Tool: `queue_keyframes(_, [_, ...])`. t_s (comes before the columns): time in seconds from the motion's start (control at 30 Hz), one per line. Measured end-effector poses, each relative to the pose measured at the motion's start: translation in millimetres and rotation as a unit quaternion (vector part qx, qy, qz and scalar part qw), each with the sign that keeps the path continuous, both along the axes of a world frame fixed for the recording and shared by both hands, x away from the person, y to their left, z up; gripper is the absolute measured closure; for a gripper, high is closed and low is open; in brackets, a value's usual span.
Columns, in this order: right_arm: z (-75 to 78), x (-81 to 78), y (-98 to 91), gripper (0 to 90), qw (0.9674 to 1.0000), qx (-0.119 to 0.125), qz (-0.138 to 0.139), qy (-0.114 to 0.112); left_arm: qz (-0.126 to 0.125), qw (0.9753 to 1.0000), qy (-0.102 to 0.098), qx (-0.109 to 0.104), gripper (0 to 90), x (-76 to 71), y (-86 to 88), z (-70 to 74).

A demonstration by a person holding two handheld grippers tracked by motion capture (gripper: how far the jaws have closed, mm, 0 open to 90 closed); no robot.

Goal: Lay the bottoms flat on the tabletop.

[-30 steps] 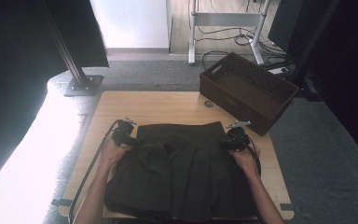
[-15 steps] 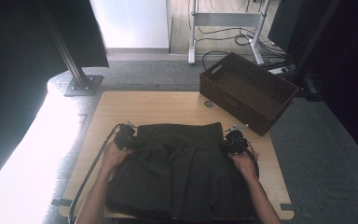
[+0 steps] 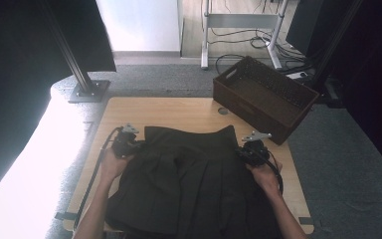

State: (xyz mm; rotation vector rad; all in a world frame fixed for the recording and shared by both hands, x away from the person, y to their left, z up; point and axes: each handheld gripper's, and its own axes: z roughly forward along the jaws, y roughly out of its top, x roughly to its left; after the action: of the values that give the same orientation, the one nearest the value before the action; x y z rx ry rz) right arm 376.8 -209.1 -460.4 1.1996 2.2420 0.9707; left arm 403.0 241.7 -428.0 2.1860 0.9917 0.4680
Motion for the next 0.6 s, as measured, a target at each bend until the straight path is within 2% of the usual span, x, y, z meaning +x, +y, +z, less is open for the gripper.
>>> queue_keyframes(0.03, [15.5, -4.9, 0.4, 81.3, 0.9999, 0.0, 0.004, -0.014, 0.003, 0.9997, -0.023, -0.007, 88.0, -7.3, 4.9, 21.9])
queue_keyframes(0.1, [52.2, -10.0, -0.6, 81.4, 0.9989, 0.006, 0.002, -0.047, 0.013, 0.9966, -0.077, -0.024, 88.1, -17.5, 13.4, 71.2])
queue_keyframes(0.13, [70.8, -8.5, -1.7, 81.4, 0.9976, 0.013, -0.004, -0.067, 0.017, 0.9944, -0.1, -0.028, 87.9, -15.1, 13.6, 90.7])
queue_keyframes(0.17, [86.3, -2.6, -2.3, 81.2, 0.9963, 0.022, -0.012, -0.082, 0.045, 0.9924, -0.114, -0.009, 85.4, -3.4, 10.9, 99.3])
queue_keyframes(0.2, [95.3, 10.1, -2.5, 80.1, 0.9961, 0.019, -0.022, -0.083, 0.101, 0.9865, -0.119, 0.049, 74.7, 16.8, 4.4, 93.9])
queue_keyframes(0.23, [95.3, 28.3, -2.6, 75.0, 0.9969, 0.013, -0.036, -0.068, 0.139, 0.9787, -0.084, 0.125, 61.2, 41.0, -0.4, 77.9])
queue_keyframes(0.27, [87.1, 45.9, -2.4, 61.8, 0.9968, -0.002, -0.055, -0.058, 0.159, 0.973, -0.042, 0.162, 52.4, 58.7, -2.4, 56.7])
queue_keyframes(0.3, [73.2, 59.1, -1.9, 51.7, 0.9955, -0.028, -0.073, -0.054, 0.165, 0.9701, -0.02, 0.177, 46.5, 64.7, -2.6, 38.4])
queue_keyframes(0.33, [58.3, 66.5, -3.2, 50.8, 0.9959, -0.038, -0.075, -0.035, 0.162, 0.9709, -0.026, 0.174, 43.7, 60.9, -2.7, 24.0])
queue_keyframes(0.37, [45.3, 67.9, -5.6, 48.9, 0.9972, -0.028, -0.066, -0.02, 0.144, 0.9749, -0.033, 0.166, 43.5, 53.5, -1.9, 13.7])
queue_keyframes(0.4, [34.8, 65.3, -7.7, 47.7, 0.9979, -0.02, -0.06, -0.015, 0.131, 0.9776, -0.036, 0.16, 41.2, 46.1, -0.3, 6.3])
queue_keyframes(0.43, [26.9, 61.4, -8.9, 47.6, 0.9983, -0.018, -0.054, -0.013, 0.125, 0.9792, -0.036, 0.155, 39.6, 39.9, 1.9, 1.7])
queue_keyframes(0.5, [18.0, 55.2, -10.8, 47.6, 0.9989, -0.014, -0.044, -0.006, 0.104, 0.9871, -0.019, 0.12, 39.0, 30.3, 6.2, -1.2])
queue_keyframes(0.53, [16.6, 51.5, -11.1, 47.5, 0.999, -0.008, -0.043, -0.006, 0.094, 0.9897, -0.018, 0.107, 38.1, 25.1, 6.7, -1.0])
queue_keyframes(0.6, [15.4, 44.2, -9.3, 47.3, 0.9994, 0.004, -0.033, -0.003, 0.08, 0.992, -0.018, 0.095, 36.0, 16.6, 5.8, -0.3])
